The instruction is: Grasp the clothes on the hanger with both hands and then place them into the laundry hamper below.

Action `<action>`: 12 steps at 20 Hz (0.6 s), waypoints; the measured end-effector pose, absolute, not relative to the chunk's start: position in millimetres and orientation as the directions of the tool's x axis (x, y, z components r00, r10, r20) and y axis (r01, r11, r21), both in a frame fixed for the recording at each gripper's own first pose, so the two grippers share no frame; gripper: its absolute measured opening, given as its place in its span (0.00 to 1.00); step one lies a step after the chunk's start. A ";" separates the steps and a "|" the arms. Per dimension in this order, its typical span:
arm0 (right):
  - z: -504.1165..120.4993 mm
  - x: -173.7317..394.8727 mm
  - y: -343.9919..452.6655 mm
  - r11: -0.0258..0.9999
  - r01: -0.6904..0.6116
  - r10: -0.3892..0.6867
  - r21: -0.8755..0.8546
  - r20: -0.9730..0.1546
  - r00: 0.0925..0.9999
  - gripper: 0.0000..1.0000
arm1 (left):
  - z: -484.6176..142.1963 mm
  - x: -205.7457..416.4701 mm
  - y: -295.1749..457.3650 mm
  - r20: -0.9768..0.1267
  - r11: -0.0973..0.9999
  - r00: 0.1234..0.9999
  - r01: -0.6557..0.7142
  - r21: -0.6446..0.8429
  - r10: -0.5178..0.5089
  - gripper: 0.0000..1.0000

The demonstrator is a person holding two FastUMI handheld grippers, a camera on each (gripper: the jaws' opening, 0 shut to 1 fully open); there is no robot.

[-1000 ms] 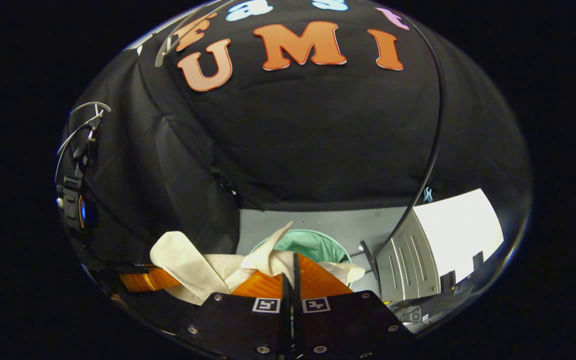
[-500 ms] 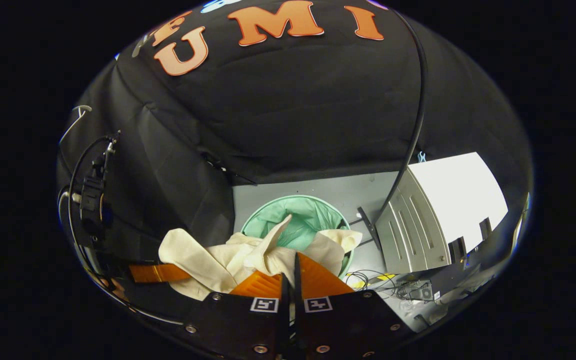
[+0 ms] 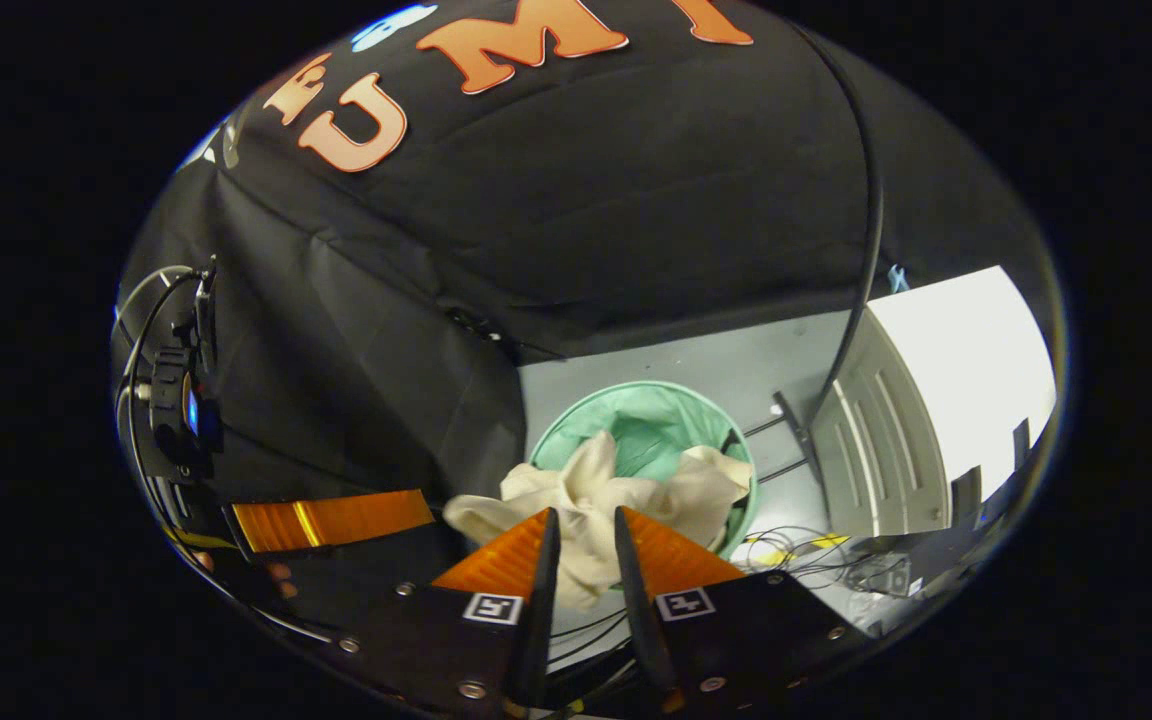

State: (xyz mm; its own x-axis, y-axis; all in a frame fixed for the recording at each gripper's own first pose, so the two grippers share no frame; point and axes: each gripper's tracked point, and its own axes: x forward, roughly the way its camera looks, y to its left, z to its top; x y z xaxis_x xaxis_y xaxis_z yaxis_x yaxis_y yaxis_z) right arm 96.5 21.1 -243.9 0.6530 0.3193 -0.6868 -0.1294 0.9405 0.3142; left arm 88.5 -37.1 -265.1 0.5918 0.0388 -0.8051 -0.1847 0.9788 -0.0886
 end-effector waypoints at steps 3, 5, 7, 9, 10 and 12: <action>-228.2 102.8 -4.3 0.948 -0.162 0.311 0.275 -0.676 0.669 0.58 | -269.1 68.3 -39.7 -0.792 0.972 0.605 -0.224 -0.078 0.075 0.98; -218.6 106.1 -21.9 0.955 -0.190 0.296 0.229 -0.662 0.689 0.68 | -273.9 53.1 -43.3 -0.790 0.963 0.604 -0.260 -0.069 0.107 1.00; -213.9 101.9 -29.9 0.952 -0.204 0.305 0.228 -0.653 0.694 0.80 | -281.5 37.6 -55.7 -0.796 0.955 0.594 -0.286 -0.075 0.116 1.00; -212.0 97.9 -37.8 0.947 -0.214 0.321 0.242 -0.647 0.692 0.90 | -281.0 30.7 -65.3 -0.788 0.948 0.603 -0.306 -0.083 0.126 0.94; -212.7 95.3 -42.5 0.946 -0.210 0.324 0.249 -0.650 0.688 0.93 | -283.0 26.8 -70.0 -0.783 0.946 0.607 -0.314 -0.085 0.131 0.98; -214.0 89.6 -54.1 0.942 -0.202 0.331 0.267 -0.652 0.682 0.94 | -288.6 16.6 -81.2 -0.787 0.943 0.602 -0.322 -0.087 0.133 0.98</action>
